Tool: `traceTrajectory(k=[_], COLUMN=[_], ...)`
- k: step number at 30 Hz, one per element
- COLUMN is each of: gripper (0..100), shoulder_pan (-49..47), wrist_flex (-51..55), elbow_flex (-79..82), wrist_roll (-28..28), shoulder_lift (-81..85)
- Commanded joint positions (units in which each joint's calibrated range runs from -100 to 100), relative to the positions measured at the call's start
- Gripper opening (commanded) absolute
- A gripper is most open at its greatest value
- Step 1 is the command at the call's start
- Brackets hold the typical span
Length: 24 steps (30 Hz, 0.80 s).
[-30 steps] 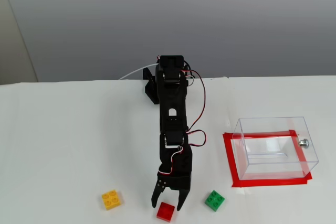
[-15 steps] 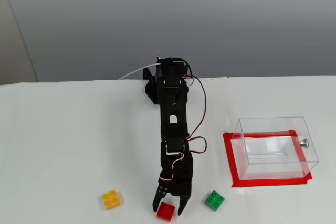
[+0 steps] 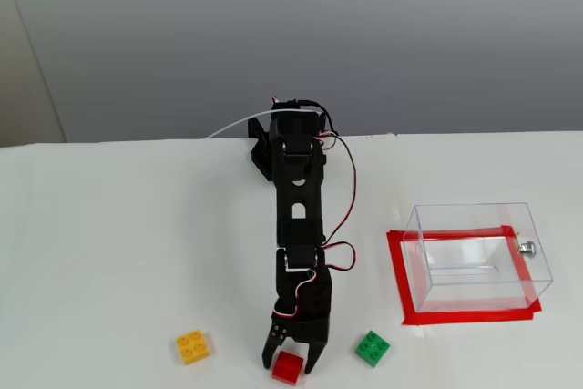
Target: Pick the red lego brick and place it into the transparent box
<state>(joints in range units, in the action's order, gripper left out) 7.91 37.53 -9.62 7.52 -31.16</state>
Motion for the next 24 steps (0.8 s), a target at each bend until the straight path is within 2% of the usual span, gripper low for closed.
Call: traceTrajectory(k=[1,9,19,24], gripper=[26,12,9,9], shoulder_pan=[0.0,0.0,-0.1,-0.1], wrist_flex=[-0.5,-0.5,0.2,0.2], elbow_flex=[-2.4,-2.2,-2.2,-1.9], wrist_roll=[-0.2,-0.4,-0.4,-0.5], shoulder_lift=[0.7,0.7,2.2,8.4])
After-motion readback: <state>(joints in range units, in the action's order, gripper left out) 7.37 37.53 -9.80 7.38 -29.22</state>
